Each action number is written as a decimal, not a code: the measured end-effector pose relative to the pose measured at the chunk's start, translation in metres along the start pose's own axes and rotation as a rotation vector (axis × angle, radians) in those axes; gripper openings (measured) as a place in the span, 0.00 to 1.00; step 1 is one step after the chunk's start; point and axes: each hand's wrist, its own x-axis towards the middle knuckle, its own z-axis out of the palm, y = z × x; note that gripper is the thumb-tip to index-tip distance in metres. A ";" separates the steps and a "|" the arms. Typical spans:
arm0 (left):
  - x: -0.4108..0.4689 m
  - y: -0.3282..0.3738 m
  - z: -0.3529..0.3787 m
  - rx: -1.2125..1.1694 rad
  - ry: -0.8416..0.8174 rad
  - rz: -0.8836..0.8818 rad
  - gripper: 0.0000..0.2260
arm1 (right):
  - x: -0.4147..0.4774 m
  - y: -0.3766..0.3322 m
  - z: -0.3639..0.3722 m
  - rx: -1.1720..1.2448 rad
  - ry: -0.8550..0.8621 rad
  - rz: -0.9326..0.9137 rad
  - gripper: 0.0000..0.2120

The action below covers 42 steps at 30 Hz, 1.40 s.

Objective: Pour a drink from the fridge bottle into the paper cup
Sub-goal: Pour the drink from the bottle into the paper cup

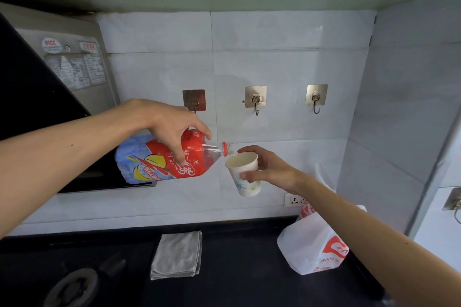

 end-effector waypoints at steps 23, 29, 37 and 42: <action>0.023 -0.007 0.010 0.055 -0.010 -0.018 0.39 | 0.014 0.020 -0.005 -0.034 -0.030 0.027 0.26; 0.026 -0.008 0.010 0.070 0.001 -0.009 0.39 | 0.015 0.025 -0.004 -0.047 -0.036 0.037 0.26; 0.031 -0.007 0.015 0.070 -0.012 -0.005 0.39 | 0.015 0.031 -0.006 0.024 -0.026 0.028 0.26; 0.027 -0.015 0.036 -0.088 0.065 0.006 0.39 | 0.016 0.023 -0.018 0.204 0.082 -0.020 0.27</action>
